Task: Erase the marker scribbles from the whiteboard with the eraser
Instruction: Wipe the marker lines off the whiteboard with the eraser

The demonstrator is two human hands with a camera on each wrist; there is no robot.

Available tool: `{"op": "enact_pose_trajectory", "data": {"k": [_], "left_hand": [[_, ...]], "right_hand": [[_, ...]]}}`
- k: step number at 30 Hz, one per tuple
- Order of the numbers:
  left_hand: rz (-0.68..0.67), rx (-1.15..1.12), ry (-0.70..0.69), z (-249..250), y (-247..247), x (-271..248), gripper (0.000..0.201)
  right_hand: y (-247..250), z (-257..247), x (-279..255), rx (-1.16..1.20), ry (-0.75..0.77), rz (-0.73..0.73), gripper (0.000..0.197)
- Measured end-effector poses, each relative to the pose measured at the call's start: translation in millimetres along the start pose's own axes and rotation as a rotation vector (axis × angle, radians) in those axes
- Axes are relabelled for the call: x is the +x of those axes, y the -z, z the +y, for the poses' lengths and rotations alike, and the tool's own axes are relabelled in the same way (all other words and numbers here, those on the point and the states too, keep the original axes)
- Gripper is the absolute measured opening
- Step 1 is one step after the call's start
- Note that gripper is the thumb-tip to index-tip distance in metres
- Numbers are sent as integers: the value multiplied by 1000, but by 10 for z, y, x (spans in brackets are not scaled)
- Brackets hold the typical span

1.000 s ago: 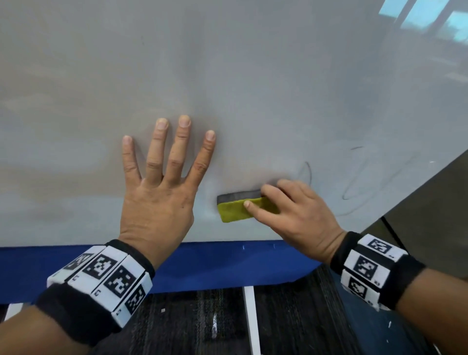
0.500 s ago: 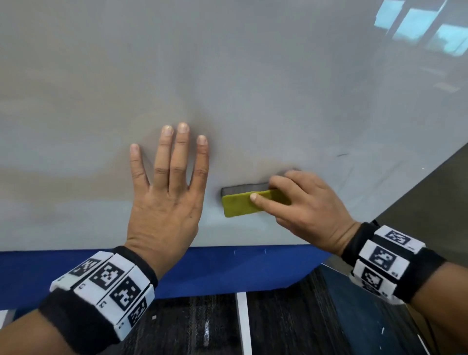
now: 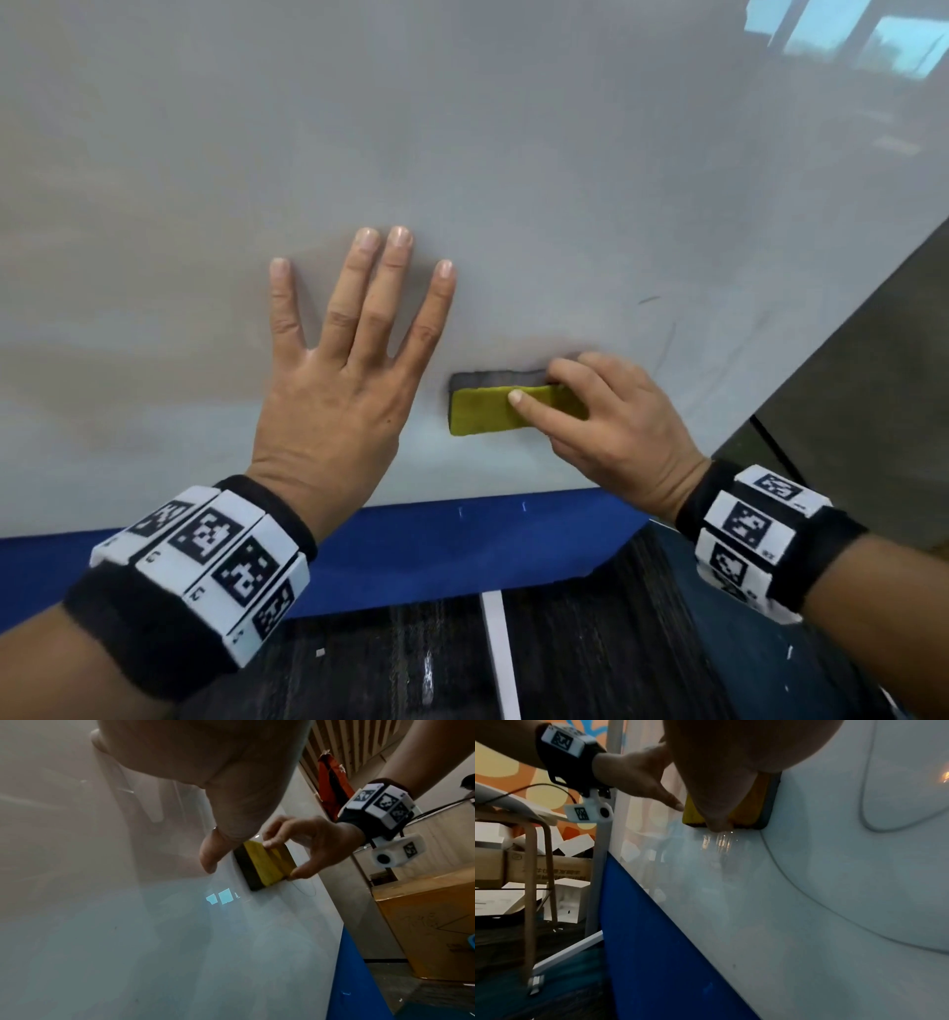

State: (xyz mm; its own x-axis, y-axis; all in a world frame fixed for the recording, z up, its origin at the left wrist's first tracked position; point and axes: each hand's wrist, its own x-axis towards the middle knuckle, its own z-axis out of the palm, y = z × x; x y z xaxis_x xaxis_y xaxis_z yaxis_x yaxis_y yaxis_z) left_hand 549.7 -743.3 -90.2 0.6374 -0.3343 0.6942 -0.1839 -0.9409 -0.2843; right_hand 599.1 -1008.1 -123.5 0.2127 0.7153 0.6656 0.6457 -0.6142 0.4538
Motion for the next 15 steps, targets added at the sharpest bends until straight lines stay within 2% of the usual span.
{"op": "enact_pose_trajectory", "data": {"k": [4,8,11,15], "left_hand": [[-16,-2,6,19,19,10,101],[-17,6,13,24,5,15,99],[-18,6,17,50,-19,9,93],[-56,-30,30,109,-27,-8,85]], "right_hand": [[179,204,129,8,56,-1,32],[410,452,229,-42,-129,85,45],[299,297,153,-19,-192,127,43],[-50,-29,-220,-36,32,-44,31]]}}
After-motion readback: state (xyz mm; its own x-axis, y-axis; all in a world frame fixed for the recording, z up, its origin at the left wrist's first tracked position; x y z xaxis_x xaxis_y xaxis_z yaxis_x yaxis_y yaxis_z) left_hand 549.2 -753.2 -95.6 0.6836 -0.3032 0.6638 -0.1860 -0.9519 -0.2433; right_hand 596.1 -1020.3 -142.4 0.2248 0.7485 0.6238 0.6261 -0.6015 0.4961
